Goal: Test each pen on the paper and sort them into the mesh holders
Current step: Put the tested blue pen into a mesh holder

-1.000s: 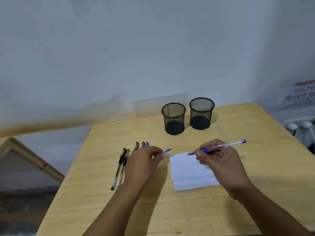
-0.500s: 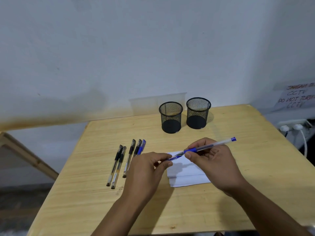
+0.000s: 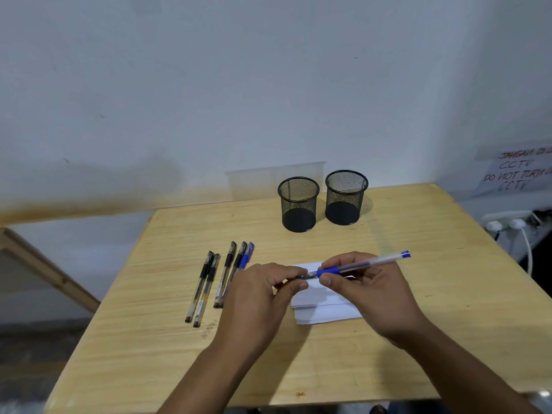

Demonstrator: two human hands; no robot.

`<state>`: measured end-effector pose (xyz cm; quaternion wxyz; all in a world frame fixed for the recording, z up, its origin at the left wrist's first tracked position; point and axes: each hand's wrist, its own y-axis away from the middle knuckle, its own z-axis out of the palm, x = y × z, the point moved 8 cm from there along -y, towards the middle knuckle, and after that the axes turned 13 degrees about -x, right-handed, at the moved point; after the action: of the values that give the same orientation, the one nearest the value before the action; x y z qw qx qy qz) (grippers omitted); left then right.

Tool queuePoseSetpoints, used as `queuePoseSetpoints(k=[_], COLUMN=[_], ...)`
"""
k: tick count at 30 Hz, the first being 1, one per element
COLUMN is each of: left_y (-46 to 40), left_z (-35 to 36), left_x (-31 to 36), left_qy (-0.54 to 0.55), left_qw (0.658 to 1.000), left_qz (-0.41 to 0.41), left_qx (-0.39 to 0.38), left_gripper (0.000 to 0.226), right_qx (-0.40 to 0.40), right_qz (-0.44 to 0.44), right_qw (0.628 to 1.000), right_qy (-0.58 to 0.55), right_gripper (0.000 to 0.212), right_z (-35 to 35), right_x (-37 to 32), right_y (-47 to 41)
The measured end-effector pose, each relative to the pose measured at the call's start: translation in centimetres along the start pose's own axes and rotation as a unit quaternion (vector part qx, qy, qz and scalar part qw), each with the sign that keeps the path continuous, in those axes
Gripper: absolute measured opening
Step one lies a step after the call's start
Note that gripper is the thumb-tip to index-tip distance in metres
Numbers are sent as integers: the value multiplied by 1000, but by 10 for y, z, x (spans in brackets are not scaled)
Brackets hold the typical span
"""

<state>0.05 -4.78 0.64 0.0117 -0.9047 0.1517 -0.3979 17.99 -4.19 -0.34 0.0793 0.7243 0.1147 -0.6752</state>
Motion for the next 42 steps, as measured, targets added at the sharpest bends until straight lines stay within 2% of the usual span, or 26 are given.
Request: queuePoseSetpoints(k=[8, 14, 17, 20, 23, 25, 27, 29, 32, 34, 37, 39, 42], left_y=[5, 11, 10, 5, -4, -12, -24, -40, -69, -88, -115, -130, -146], left_z=[-4, 0, 1, 3, 12, 18, 23, 25, 25, 22, 24, 29, 33], left_x=[14, 14, 12, 3, 1, 8, 6, -7, -34, -52, -82, -93, -100], left_qy=[-70, -67, -45, 14, 69, 66, 72, 95, 111, 123, 101, 93, 107], left_qw=[995, 993, 995, 999, 998, 998, 997, 995, 990, 984, 977, 976, 976], left_qz=[65, 78, 74, 28, 10, 18, 4, -32, -82, -113, -179, -194, -186], left_qx=[43, 49, 41, 25, 9, 1, -3, 7, 33, 60, 57, 41, 38], left_gripper=[12, 12, 13, 18, 30, 35, 33, 27, 47, 56, 87, 101, 108], right_qx=[16, 22, 7, 0, 51, 85, 112, 145, 160, 144, 132, 109, 74], right_qz=[0, 2, 7, 11, 13, 14, 12, 14, 18, 25, 35, 45, 37], right_qw=[999, 998, 997, 995, 980, 972, 977, 979, 983, 989, 982, 970, 952], right_qy=[-37, -65, -76, -100, -193, -217, -183, -144, -83, -4, 132, 210, 296], right_gripper=[15, 10, 12, 17, 25, 20, 14, 18, 23, 17, 8, 3, 5], right_z=[5, 12, 13, 12, 11, 6, -6, -26, -57, -73, -89, -93, -93], right_x=[10, 22, 23, 24, 29, 28, 23, 16, 4, -4, -15, -22, -37], right_y=[7, 11, 8, 1, -7, -14, -25, -36, -53, -67, -87, -100, -118])
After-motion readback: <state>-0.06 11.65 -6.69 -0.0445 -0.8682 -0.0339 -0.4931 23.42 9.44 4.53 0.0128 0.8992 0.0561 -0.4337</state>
